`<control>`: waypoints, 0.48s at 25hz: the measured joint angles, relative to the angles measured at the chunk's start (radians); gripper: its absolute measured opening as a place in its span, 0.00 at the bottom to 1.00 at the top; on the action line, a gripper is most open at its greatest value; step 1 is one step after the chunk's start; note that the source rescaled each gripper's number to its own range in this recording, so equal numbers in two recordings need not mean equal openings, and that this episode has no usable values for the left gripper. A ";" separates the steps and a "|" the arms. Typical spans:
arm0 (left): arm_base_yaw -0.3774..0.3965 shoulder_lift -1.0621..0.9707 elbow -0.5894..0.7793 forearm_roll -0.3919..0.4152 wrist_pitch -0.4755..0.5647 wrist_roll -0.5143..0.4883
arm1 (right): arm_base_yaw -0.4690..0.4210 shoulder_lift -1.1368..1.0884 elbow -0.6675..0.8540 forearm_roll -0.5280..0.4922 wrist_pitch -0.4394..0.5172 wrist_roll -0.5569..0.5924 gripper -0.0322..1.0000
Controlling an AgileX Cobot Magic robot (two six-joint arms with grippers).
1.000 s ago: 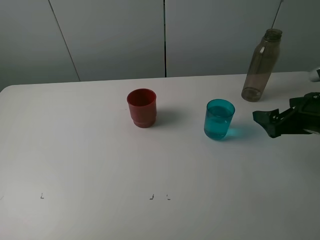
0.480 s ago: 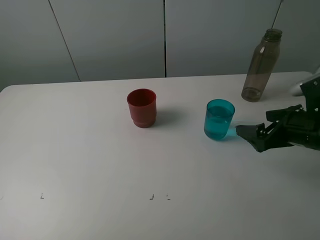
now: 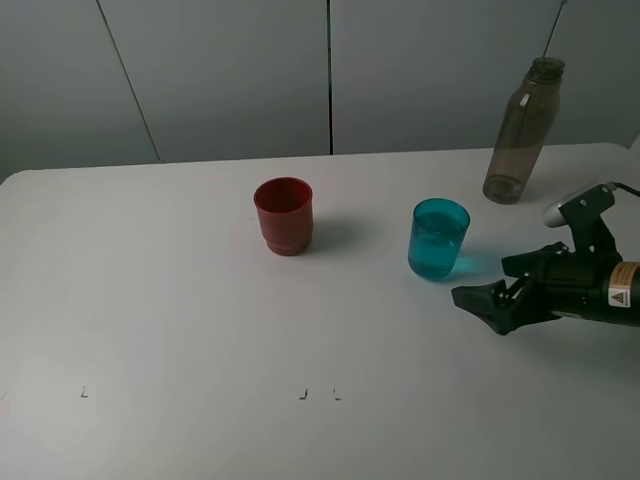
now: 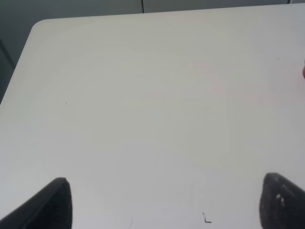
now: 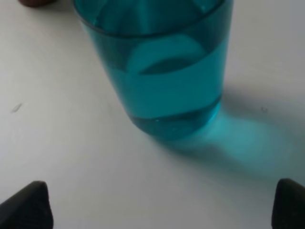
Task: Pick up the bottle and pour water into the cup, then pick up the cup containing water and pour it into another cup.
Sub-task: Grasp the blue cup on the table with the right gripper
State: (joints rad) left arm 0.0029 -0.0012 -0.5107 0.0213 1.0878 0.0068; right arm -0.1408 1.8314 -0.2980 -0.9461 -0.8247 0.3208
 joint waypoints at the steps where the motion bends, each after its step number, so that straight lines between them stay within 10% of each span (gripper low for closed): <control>1: 0.000 0.000 0.000 0.000 0.000 0.000 | 0.000 0.009 -0.010 -0.004 -0.002 -0.003 1.00; 12: 0.000 0.000 0.000 0.000 0.000 -0.007 | 0.000 0.046 -0.035 0.013 -0.105 -0.194 1.00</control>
State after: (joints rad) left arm 0.0029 -0.0012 -0.5107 0.0213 1.0878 0.0000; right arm -0.1408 1.8773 -0.3333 -0.9332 -0.9292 0.1264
